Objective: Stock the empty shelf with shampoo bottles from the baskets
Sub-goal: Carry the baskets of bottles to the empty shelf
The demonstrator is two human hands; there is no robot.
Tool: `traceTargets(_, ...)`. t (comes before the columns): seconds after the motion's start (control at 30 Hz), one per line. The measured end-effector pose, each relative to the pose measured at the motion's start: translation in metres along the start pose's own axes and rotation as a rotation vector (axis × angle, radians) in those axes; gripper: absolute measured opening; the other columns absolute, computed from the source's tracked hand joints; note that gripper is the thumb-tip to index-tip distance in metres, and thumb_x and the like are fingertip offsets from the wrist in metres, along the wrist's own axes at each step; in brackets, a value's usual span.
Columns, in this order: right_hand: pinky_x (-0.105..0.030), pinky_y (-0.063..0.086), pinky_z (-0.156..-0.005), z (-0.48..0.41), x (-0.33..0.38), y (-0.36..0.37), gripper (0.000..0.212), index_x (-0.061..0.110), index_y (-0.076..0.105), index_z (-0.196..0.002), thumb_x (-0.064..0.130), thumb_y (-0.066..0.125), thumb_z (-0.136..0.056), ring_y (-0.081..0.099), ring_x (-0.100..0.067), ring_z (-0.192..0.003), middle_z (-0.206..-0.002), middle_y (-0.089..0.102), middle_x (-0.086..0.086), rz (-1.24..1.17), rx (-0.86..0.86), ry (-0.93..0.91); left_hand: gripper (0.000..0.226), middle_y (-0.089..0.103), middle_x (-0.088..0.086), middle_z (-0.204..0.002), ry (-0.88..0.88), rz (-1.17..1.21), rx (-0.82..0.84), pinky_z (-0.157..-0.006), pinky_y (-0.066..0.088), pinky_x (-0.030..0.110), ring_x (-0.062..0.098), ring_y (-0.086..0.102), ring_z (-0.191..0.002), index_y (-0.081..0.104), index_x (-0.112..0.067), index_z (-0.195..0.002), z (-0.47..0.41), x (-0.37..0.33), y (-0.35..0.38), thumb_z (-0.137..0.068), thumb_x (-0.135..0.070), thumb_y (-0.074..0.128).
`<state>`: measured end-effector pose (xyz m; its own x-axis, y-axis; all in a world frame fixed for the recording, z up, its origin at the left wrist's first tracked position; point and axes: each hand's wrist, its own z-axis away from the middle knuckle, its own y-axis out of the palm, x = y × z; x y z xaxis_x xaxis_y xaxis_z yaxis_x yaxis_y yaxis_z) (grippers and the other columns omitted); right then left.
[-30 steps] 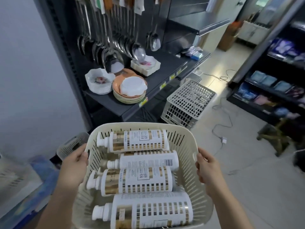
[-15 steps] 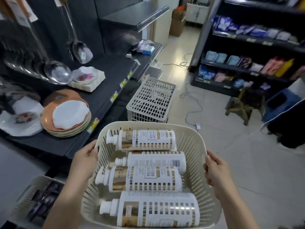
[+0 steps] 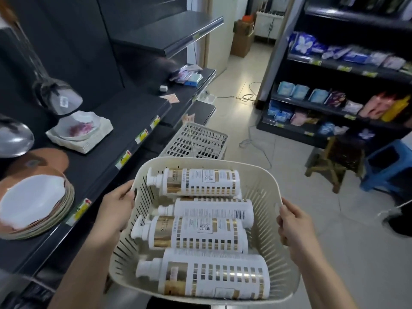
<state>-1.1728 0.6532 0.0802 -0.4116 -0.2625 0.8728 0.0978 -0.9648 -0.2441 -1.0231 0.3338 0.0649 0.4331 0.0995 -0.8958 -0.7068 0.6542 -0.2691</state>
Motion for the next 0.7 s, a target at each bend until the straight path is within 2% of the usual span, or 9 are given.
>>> traceTargets(0.13, -0.03, 0.025, -0.047, -0.045, 0.026, 0.01, 0.033, 0.026, 0.058, -0.135, 0.022, 0.045, -0.104, 0.032, -0.014, -0.05, -0.058, 0.049, -0.001, -0.007, -0.016, -0.015, 0.049, 0.054, -0.012, -0.046, 0.031, -0.006, 0.016, -0.04, 0.022, 0.02, 0.01, 0.026, -0.041, 0.062, -0.062, -0.088, -0.041, -0.032, 0.026, -0.102, -0.022, 0.039)
traceTargets(0.2, -0.03, 0.024, -0.048, -0.069, 0.035, 0.019, 0.035, 0.023, 0.056, -0.137, 0.021, 0.045, -0.104, 0.03, -0.014, -0.051, -0.062, 0.046, -0.003, -0.017, -0.022, -0.014, 0.056, 0.051, -0.011, -0.045, 0.041, -0.019, 0.026, -0.04, 0.021, 0.021, 0.01, 0.025, -0.042, 0.062, -0.067, -0.081, -0.066, -0.046, 0.038, -0.102, -0.02, 0.038)
traceTargets(0.3, -0.03, 0.025, -0.048, -0.106, 0.049, 0.039, 0.036, 0.021, 0.055, -0.138, 0.021, 0.045, -0.104, 0.031, -0.014, -0.052, -0.062, 0.049, -0.003, -0.028, -0.037, 0.009, 0.057, 0.05, -0.011, -0.045, 0.054, -0.032, 0.036, -0.041, 0.022, 0.019, 0.009, 0.026, -0.039, 0.063, -0.068, -0.085, -0.106, -0.063, 0.056, -0.102, -0.019, 0.037)
traceTargets(0.4, -0.03, 0.028, -0.047, -0.148, 0.063, 0.066, 0.035, 0.021, 0.055, -0.138, 0.024, 0.047, -0.103, 0.034, -0.014, -0.051, -0.059, 0.054, -0.001, -0.042, -0.041, 0.05, 0.057, 0.056, -0.013, -0.043, 0.069, -0.04, 0.056, -0.03, 0.028, 0.015, 0.001, 0.037, -0.029, 0.065, -0.058, -0.074, -0.156, -0.075, 0.074, -0.102, -0.015, 0.04)
traceTargets(0.5, -0.029, 0.028, -0.045, -0.186, 0.072, 0.097, 0.035, 0.022, 0.055, -0.137, 0.025, 0.048, -0.103, 0.035, -0.013, -0.049, -0.044, 0.055, 0.008, -0.061, -0.084, 0.088, 0.041, 0.057, -0.016, -0.044, 0.074, -0.095, 0.065, -0.032, 0.032, 0.014, 0.0, 0.044, -0.03, 0.063, -0.045, -0.096, -0.21, -0.089, 0.088, -0.101, -0.012, 0.041)
traceTargets(0.6, -0.025, 0.03, -0.039, -0.22, 0.085, 0.126, 0.037, 0.021, 0.054, -0.139, 0.024, 0.047, -0.103, 0.037, -0.01, -0.045, -0.057, 0.057, 0.005, -0.073, -0.125, 0.113, 0.036, 0.059, -0.016, -0.048, 0.081, -0.175, 0.075, -0.036, 0.032, 0.02, 0.0, 0.045, -0.032, 0.062, -0.04, -0.109, -0.262, -0.105, 0.1, -0.1, -0.012, 0.042)
traceTargets(0.67, -0.023, 0.031, -0.036, -0.239, 0.094, 0.143, 0.037, 0.022, 0.054, -0.14, 0.023, 0.046, -0.104, 0.04, -0.007, -0.04, -0.065, 0.055, 0.004, -0.073, -0.143, 0.122, 0.036, 0.066, -0.007, -0.066, 0.063, -0.198, 0.072, -0.035, 0.033, 0.019, 0.002, 0.053, -0.04, 0.061, -0.035, -0.122, -0.292, -0.118, 0.106, -0.1, -0.012, 0.044)
traceTargets(0.7, -0.021, 0.031, -0.034, -0.248, 0.098, 0.151, 0.036, 0.022, 0.054, -0.139, 0.023, 0.045, -0.104, 0.041, -0.005, -0.037, -0.065, 0.054, 0.004, -0.079, -0.145, 0.123, 0.037, 0.069, 0.003, -0.079, 0.059, -0.203, 0.075, -0.037, 0.035, 0.019, 0.009, 0.06, -0.05, 0.059, -0.033, -0.128, -0.306, -0.123, 0.108, -0.101, -0.013, 0.043)
